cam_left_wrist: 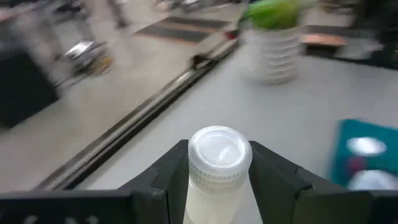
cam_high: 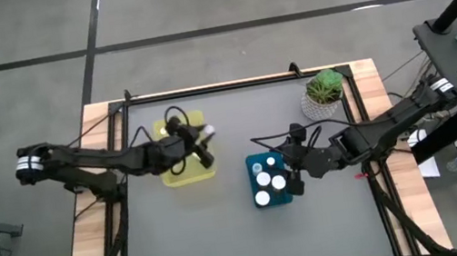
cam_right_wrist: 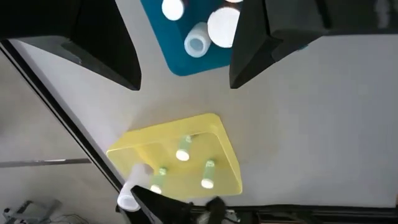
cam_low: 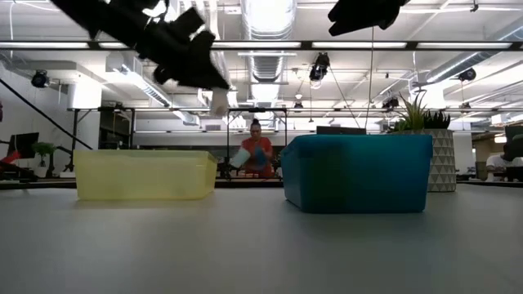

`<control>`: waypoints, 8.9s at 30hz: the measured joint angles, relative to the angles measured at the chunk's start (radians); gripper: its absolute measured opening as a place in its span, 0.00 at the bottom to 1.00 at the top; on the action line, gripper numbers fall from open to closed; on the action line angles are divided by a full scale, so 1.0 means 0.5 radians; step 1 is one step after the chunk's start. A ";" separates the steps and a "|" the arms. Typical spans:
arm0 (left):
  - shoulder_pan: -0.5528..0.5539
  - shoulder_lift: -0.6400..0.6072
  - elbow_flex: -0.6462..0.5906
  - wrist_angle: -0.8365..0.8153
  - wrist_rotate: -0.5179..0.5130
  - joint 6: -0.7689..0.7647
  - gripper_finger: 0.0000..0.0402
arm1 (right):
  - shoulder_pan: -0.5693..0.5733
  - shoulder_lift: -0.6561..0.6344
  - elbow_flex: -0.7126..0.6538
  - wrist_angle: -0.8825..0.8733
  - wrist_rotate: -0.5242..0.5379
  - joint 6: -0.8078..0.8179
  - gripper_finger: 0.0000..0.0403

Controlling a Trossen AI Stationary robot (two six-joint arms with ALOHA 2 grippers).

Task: Pick and place medicine bottles into bin by pill shape (circle, oval)
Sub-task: Put the white tablet bottle into the yellow bin, then return to Home Position

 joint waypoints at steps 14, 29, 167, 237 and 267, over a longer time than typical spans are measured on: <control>0.274 -0.170 -0.494 0.014 -0.402 -0.668 0.32 | -0.008 0.000 -0.074 0.106 0.053 -0.040 0.58; 0.369 0.237 -0.502 0.278 -0.367 -0.903 0.32 | -0.008 0.000 -0.086 0.118 0.052 -0.034 0.58; -0.720 -2.398 -1.381 -0.063 0.215 0.724 0.00 | -0.460 -2.374 -2.056 1.368 -0.747 -1.288 0.58; -0.720 -2.299 -1.380 -0.029 0.128 0.619 0.00 | -0.480 -2.329 -2.061 1.292 -0.590 -0.459 0.58; -0.720 -2.295 -1.380 -0.033 0.128 0.619 0.00 | -0.479 -2.329 -2.061 1.292 -0.590 -0.459 0.58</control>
